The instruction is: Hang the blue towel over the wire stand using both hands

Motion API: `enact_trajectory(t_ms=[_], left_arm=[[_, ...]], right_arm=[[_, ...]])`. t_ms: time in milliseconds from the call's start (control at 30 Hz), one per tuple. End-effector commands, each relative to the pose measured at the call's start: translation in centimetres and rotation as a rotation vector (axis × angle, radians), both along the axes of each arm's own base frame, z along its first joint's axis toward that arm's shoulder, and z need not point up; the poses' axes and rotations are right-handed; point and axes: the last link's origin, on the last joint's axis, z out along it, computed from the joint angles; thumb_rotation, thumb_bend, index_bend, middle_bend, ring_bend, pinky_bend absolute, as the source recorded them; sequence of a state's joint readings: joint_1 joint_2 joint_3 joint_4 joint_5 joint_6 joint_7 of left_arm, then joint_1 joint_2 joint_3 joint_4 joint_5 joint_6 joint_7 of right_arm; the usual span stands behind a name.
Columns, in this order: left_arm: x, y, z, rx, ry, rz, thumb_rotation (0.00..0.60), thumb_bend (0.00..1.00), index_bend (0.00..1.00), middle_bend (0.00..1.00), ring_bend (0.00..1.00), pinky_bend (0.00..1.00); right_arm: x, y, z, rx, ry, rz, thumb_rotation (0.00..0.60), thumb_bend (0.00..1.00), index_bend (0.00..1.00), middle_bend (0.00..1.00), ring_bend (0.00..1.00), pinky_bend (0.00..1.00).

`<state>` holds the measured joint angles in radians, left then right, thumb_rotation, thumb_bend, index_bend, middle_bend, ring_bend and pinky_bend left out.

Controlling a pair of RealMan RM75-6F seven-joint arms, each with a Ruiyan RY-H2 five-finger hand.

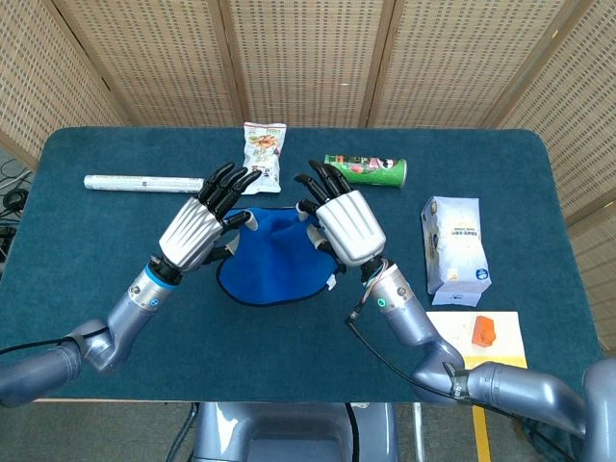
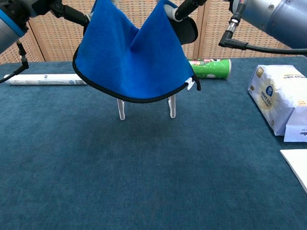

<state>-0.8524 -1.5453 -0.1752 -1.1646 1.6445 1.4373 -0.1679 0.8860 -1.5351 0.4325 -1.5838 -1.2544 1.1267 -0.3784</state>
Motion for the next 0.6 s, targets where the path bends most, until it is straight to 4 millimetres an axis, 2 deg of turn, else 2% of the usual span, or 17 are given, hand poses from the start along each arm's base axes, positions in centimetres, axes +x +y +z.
enact_trajectory(t_ms=[33,300,600], left_arm=[[0.7,0.8,0.2,0.009,-0.010,0.012,0.600,0.49,0.70,0.00,0.00,0.00],[1.5,2.3,0.3,0.008,-0.045,0.050,0.600,0.49,0.70,0.00,0.00,0.00],[-0.7,4.3,-1.8,-0.063,-0.071,0.173,0.600,0.49,0.70,0.00,0.00,0.00]], right_arm=[[0.7,-1.3,0.3,-0.017,-0.004,-0.025,0.600,0.52,0.62,0.21,0.05,0.11],[1.2,-2.9,0.4,-0.033,-0.006,-0.070,0.600,0.52,0.62,0.21,0.05,0.11],[-1.9,-4.7,-1.8,-0.006,0.032,-0.162,0.600,0.52,0.62,0.21,0.05,0.11]])
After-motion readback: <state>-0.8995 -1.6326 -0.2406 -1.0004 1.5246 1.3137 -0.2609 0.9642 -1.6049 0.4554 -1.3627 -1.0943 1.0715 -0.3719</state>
